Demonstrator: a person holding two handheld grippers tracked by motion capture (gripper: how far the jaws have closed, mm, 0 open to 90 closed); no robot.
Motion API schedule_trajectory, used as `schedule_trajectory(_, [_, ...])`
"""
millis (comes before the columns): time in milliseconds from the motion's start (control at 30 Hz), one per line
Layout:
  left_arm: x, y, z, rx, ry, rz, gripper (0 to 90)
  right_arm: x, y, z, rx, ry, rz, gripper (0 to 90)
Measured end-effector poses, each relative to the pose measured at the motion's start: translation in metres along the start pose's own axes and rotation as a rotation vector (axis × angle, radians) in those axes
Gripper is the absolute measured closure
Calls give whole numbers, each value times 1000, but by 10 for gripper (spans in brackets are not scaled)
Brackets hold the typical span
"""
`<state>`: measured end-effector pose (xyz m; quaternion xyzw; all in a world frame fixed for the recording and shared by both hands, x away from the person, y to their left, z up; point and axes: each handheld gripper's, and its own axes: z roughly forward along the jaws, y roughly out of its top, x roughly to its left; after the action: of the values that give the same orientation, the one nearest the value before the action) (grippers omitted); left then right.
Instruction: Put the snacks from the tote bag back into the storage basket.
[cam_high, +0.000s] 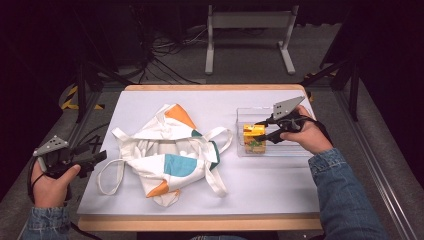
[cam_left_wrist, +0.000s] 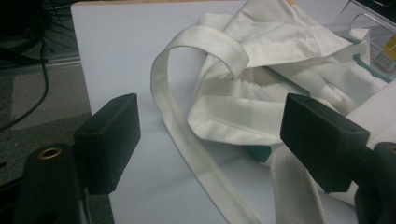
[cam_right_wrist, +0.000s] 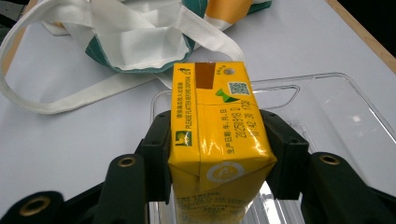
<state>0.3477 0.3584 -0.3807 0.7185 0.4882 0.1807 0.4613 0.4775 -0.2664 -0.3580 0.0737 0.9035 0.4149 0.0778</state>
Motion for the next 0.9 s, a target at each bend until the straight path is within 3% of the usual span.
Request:
schedule_trajectory(433, [-1, 1, 2, 0, -6, 2, 209, 1, -3, -3, -4, 28, -18, 515])
schedule_trajectory(900, [-3, 3, 6, 6, -15, 9, 209, -1, -11, -10, 36, 23, 7, 509])
